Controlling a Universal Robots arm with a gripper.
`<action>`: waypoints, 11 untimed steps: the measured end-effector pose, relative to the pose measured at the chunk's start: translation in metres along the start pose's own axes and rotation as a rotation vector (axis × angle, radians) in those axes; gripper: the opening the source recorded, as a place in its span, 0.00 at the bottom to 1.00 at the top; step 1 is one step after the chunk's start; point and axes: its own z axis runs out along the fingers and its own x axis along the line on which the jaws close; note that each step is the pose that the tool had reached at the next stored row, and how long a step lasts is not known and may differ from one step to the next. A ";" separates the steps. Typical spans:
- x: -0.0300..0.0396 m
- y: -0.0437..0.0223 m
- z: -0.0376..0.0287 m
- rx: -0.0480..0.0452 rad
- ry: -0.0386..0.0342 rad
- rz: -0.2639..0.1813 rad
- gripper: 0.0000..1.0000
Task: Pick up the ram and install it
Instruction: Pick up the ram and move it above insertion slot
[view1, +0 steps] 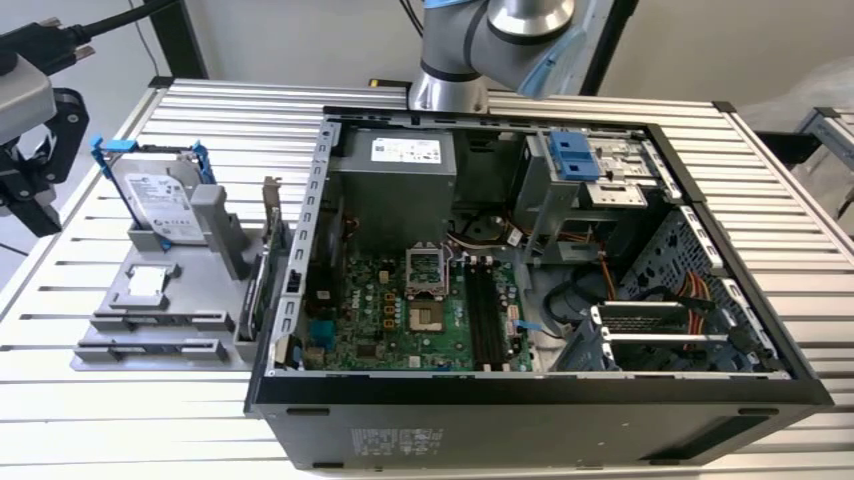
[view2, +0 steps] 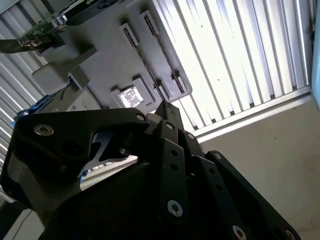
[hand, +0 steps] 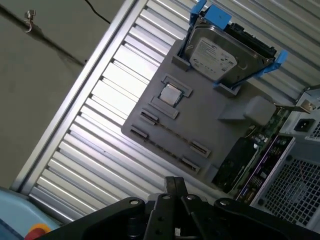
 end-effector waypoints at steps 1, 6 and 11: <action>0.0000 0.0000 0.0000 -0.0001 0.0003 -0.005 0.00; 0.0000 0.0000 0.0000 -0.0005 0.0014 -0.028 0.00; 0.0001 0.0000 0.0000 -0.0010 0.0028 -0.055 0.00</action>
